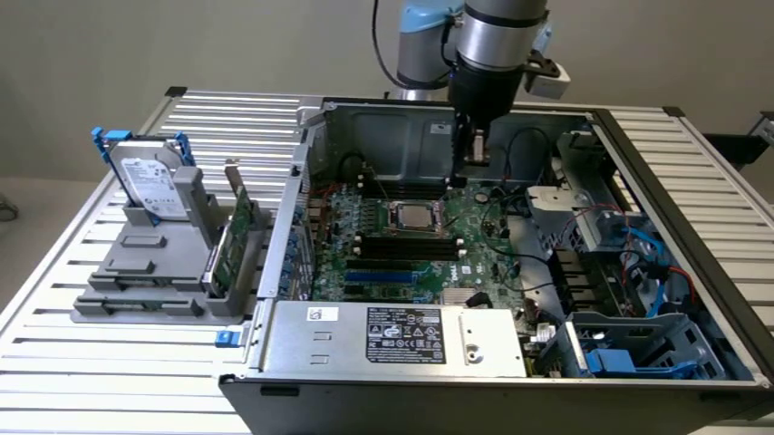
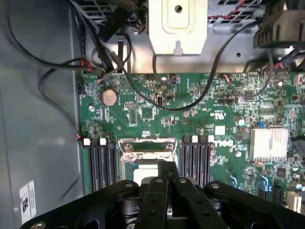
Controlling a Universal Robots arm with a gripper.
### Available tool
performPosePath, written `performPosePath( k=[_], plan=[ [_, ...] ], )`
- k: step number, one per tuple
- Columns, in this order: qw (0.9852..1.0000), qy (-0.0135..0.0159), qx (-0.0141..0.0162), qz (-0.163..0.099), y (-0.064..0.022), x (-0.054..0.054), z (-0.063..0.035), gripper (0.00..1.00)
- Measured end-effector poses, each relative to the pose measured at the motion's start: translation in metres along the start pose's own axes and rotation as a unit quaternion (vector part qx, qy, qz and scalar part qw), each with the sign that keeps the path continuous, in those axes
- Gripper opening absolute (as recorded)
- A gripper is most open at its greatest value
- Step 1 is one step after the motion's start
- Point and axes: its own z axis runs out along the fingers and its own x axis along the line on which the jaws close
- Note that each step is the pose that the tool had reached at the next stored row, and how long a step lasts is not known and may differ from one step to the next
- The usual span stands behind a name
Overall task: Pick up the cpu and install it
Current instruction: 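Place the cpu into insertion slot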
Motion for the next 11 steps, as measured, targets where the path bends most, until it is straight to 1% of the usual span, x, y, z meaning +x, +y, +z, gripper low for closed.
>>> performPosePath(
  k=[6, 11],
  plan=[
    [1.0000, 0.0009, 0.0000, 0.000, -0.0265, -0.002, 0.0006, 0.11],
    [1.0000, 0.0012, 0.0000, -0.004, -0.0404, -0.003, 0.0010, 0.11]
  ],
)
